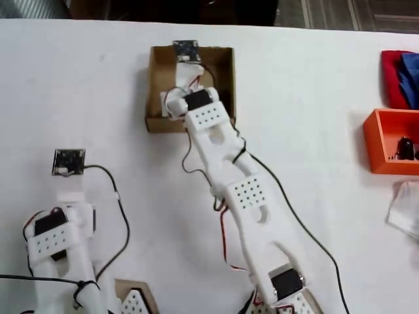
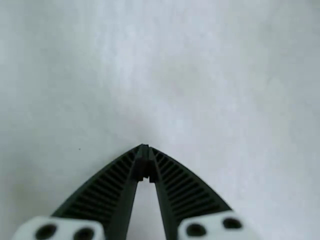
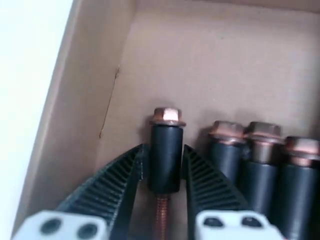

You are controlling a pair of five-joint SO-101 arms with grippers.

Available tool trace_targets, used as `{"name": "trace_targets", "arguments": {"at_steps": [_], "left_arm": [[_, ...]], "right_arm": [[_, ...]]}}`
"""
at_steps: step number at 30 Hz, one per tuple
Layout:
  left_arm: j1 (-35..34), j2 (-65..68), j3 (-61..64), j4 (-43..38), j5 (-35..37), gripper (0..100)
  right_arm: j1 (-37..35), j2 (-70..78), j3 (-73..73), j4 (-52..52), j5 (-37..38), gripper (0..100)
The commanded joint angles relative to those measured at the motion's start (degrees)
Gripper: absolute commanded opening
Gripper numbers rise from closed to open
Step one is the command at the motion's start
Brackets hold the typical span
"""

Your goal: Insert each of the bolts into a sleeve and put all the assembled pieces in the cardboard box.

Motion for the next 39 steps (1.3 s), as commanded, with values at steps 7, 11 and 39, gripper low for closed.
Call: {"name": "trace_targets", "arguments": {"at_steps": [7,11,39], "left_arm": [[-0.6,-1.0,0.0,-0.8,-0.1,3],[-0.6,-1.0,0.0,-0.8,-0.1,3],[8.7,-1.1,-43.8,27.7,10.1,3]], "right_arm": [[0.7,-4.4,-9.8,1.4,-0.3,9.8],[0.6,-4.4,-6.0,1.3,-0.4,8.9],[13.2,-37.0,-19.3,36.4,15.8,2.1]]}}
